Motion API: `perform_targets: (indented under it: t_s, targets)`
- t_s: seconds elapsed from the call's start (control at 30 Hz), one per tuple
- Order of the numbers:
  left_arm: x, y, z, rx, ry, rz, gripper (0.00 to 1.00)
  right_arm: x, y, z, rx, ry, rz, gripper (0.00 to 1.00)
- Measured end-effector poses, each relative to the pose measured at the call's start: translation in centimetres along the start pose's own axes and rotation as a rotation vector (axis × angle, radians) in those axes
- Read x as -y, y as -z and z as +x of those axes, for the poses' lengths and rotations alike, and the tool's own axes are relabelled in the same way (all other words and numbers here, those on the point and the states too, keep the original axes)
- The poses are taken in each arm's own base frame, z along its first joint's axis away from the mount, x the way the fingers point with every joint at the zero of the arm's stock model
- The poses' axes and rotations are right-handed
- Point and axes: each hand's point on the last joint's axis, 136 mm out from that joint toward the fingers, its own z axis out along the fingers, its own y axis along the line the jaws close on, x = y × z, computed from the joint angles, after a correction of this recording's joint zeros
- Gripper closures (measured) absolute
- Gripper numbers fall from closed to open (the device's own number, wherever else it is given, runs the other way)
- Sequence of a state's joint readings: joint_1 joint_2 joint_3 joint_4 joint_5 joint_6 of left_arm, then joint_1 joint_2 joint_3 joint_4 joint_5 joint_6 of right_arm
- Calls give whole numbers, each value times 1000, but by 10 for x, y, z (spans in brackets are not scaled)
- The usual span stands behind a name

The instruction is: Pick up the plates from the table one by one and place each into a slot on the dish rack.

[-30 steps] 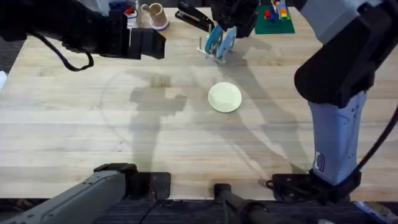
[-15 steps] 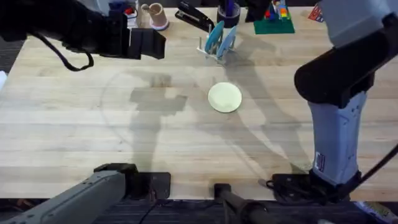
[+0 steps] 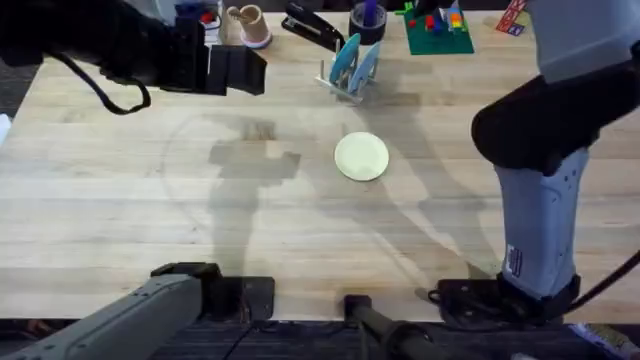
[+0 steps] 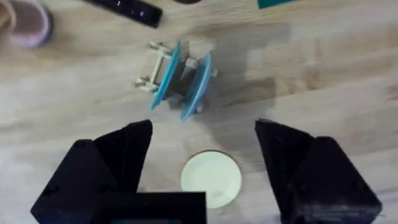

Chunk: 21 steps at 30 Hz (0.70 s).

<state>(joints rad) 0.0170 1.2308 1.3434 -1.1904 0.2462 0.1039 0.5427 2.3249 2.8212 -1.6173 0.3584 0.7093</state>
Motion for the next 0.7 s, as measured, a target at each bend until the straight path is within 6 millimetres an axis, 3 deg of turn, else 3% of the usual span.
perform_targets:
  t_s: [0.1, 0.43, 0.7]
  targets:
    - [0, 0, 0, 0, 0, 0, 8, -3, 10, 1, 11, 76, -21, 10]
    - [0, 0, 0, 0, 0, 0, 8, 8, 85, -6, 102, 156, -174, 9]
    - [0, 0, 1, -4, 1, 0, 6, 18, 107, 7, 84, 188, -218, 10]
